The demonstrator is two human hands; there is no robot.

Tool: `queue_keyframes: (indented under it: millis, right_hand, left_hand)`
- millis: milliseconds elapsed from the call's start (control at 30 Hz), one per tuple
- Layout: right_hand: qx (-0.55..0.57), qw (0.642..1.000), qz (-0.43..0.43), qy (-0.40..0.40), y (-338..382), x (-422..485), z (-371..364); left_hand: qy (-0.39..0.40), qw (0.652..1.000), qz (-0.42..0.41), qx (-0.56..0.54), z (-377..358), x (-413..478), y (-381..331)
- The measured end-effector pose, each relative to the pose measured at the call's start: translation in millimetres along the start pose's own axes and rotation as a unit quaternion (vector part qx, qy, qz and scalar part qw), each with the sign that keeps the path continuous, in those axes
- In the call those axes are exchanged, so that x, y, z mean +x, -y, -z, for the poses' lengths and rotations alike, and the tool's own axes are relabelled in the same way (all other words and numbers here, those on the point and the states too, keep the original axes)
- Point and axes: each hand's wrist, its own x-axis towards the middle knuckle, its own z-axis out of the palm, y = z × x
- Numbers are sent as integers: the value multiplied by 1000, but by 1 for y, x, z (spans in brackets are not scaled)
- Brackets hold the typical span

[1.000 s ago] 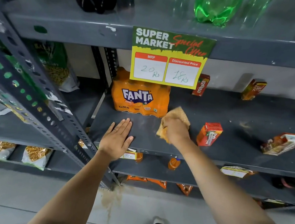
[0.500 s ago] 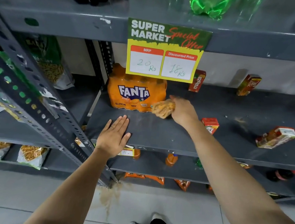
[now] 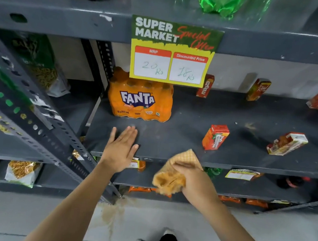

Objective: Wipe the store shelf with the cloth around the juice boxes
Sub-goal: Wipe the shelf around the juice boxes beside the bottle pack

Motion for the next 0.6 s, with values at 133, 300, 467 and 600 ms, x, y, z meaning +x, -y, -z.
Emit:
queue_keyframes:
  millis: [133,300,467,600]
  right_hand:
    - [104,994,-40,-5,-25,-39,60]
    - [114,967,-142,-178,-97,-44,155]
    - [126,956,-67,-257,-128,44,206]
    - [104,981,46,-159,-113,146,199]
  left_hand:
    - [-37,993,-94,-53,8,17,-53]
    - [-37,987,-83,-132,7,58,-105]
    - [5,998,7,-69,-9,79,-133]
    - [-70,993,77,-60,-17,69,-142]
